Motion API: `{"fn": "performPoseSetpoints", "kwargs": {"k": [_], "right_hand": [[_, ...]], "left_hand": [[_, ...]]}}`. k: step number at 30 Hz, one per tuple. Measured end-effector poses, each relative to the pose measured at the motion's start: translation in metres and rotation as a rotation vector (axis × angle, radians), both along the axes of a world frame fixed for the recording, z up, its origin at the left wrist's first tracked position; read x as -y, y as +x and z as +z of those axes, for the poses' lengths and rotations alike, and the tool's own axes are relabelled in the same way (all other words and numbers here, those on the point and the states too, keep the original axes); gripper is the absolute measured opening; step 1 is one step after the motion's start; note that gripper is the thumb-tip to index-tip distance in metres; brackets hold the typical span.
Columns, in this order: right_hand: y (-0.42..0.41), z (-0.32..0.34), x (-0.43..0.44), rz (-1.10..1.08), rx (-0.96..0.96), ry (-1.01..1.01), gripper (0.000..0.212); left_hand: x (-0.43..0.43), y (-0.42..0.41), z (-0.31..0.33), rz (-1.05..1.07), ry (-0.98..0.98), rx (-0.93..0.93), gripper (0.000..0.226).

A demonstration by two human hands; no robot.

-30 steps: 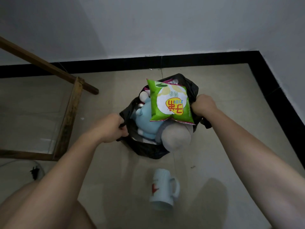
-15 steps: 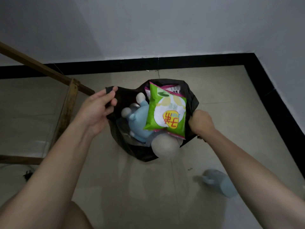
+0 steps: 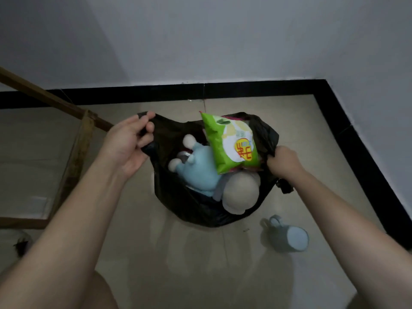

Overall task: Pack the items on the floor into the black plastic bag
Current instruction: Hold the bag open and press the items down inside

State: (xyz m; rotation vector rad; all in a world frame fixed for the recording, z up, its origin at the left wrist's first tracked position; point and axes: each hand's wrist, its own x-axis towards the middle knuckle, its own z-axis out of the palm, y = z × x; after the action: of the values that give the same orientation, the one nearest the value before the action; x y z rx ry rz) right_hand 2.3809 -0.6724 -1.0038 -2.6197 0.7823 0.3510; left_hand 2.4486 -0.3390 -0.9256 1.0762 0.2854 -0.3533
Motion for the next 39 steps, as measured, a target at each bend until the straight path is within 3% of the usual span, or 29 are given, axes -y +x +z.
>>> {"fn": "performPoseSetpoints", "kwargs": {"k": [4,6,9,11,13,15,17,20,22,27,31,33,37,39], "right_hand": [[-0.013,-0.006,-0.001,-0.011,0.074,0.043,0.014],[-0.022,-0.003,-0.005,0.008,0.152,-0.003,0.021],[-0.041,0.006,-0.025,0.044,0.515,-0.16,0.055],[-0.057,0.005,-0.048,0.096,0.755,-0.228,0.058],[-0.076,-0.014,-0.064,0.212,0.887,-0.153,0.056],[-0.096,-0.046,-0.07,0.366,0.839,-0.096,0.066],[-0.111,-0.074,-0.071,0.462,0.652,-0.057,0.083],[-0.106,-0.087,-0.073,0.405,0.525,0.056,0.08],[-0.09,-0.076,-0.077,0.377,0.543,0.087,0.076],[-0.031,-0.035,-0.104,0.625,0.784,0.035,0.066],[-0.042,-0.065,-0.113,0.652,0.435,0.034,0.069],[-0.06,-0.083,-0.106,0.636,0.353,0.056,0.067],[-0.061,-0.067,-0.089,0.612,0.526,0.097,0.046],[-0.043,-0.049,-0.08,0.437,0.672,0.088,0.035]], "left_hand": [[0.012,0.0,0.0,0.017,0.016,0.056,0.027],[0.02,-0.004,-0.001,0.003,0.043,0.085,0.028],[0.027,-0.011,-0.003,-0.035,0.078,0.135,0.03],[0.029,-0.011,-0.002,-0.038,0.087,0.153,0.03],[0.031,-0.012,-0.001,-0.038,0.115,0.17,0.027],[0.034,-0.015,0.001,-0.046,0.164,0.198,0.021],[0.034,-0.018,0.002,-0.058,0.202,0.206,0.02],[0.032,-0.021,0.004,-0.079,0.228,0.198,0.025],[0.033,-0.024,0.005,-0.116,0.267,0.216,0.022],[0.036,-0.032,0.002,-0.146,0.313,0.204,0.02],[0.025,-0.029,0.003,-0.09,0.255,0.174,0.02],[0.028,-0.03,0.004,-0.105,0.29,0.205,0.021],[0.038,-0.031,0.002,-0.112,0.35,0.226,0.025],[0.04,-0.031,0.002,-0.097,0.365,0.215,0.025]]}}
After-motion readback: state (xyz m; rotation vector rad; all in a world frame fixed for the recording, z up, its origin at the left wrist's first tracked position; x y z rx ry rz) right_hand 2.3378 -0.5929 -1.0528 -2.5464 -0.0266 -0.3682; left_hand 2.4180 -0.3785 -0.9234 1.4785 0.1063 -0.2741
